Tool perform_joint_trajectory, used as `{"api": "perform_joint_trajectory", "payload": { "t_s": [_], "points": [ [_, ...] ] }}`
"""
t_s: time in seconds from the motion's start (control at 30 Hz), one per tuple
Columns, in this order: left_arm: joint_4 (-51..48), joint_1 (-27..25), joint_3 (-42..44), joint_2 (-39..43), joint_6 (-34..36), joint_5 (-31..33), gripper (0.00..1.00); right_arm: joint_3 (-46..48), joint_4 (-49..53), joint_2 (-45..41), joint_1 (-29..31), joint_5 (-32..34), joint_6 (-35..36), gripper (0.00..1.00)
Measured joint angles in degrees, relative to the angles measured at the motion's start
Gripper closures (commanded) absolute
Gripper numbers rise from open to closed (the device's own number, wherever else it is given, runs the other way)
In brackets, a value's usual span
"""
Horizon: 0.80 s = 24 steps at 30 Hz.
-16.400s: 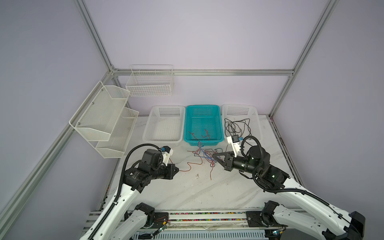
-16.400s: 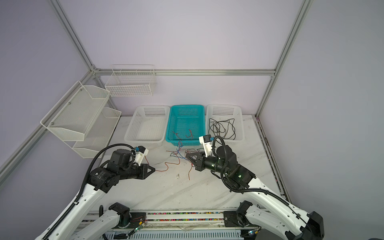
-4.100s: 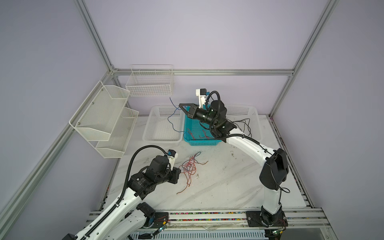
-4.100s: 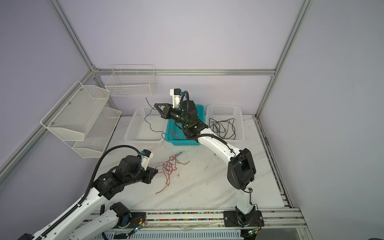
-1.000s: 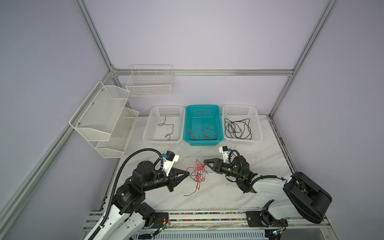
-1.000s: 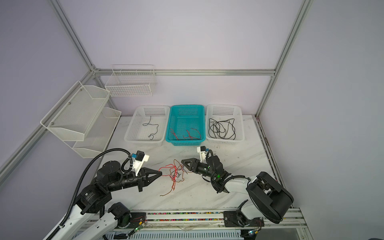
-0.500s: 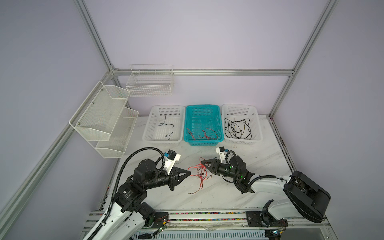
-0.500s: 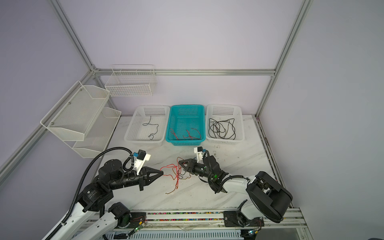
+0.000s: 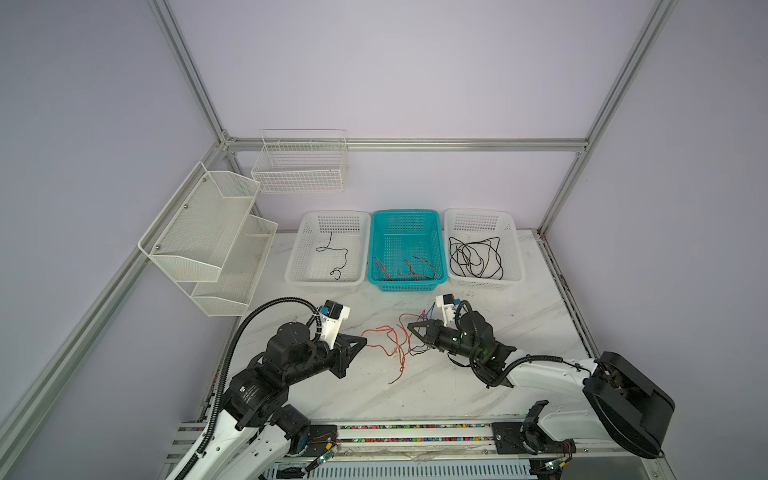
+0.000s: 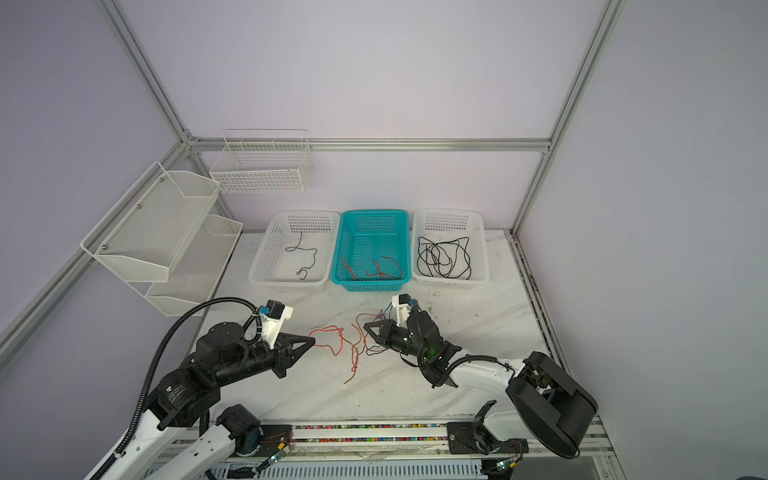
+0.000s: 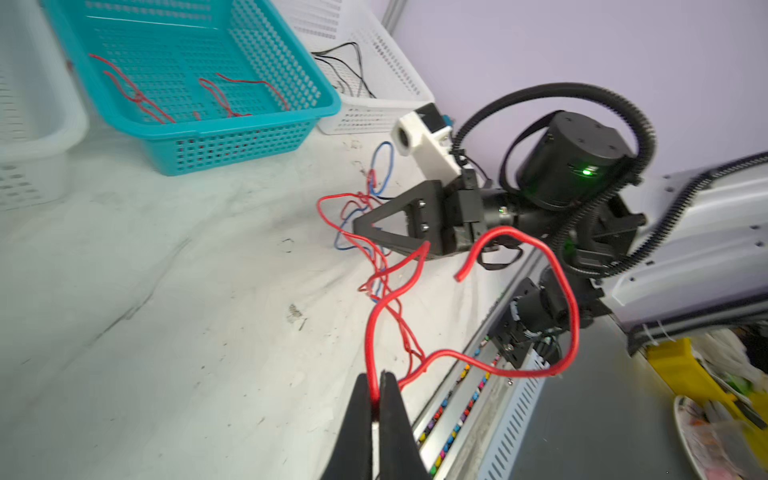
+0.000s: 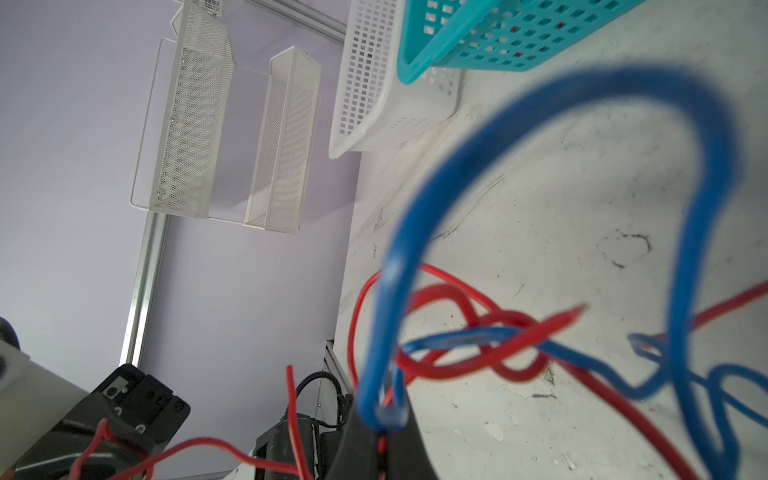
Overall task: Untangle the cables
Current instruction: 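Grasp a blue and red wire bundle with the right gripper and lift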
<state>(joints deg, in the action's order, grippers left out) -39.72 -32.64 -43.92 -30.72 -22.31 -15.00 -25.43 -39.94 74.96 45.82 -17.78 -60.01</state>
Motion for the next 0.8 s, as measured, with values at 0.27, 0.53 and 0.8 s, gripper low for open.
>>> {"api": "perform_joint_trajectory", "payload": {
  "t_s": [0.27,0.53,0.8],
  "points": [
    [-8.2,0.0,-6.4,0.6,1.1,14.4,1.0,3.6,2.0,-2.3,-1.7,1.2,2.3,1.0],
    [-8.9,0.0,-6.4,-1.7,1.3,13.7,1.0,2.6,4.9,-6.3,-3.1,-1.5,8.0,1.0],
    [-3.7,0.0,-5.0,-4.7,0.2,10.4,1.0,-0.6,8.1,-9.6,-3.4,-2.8,13.2,1.0]
  ]
}}
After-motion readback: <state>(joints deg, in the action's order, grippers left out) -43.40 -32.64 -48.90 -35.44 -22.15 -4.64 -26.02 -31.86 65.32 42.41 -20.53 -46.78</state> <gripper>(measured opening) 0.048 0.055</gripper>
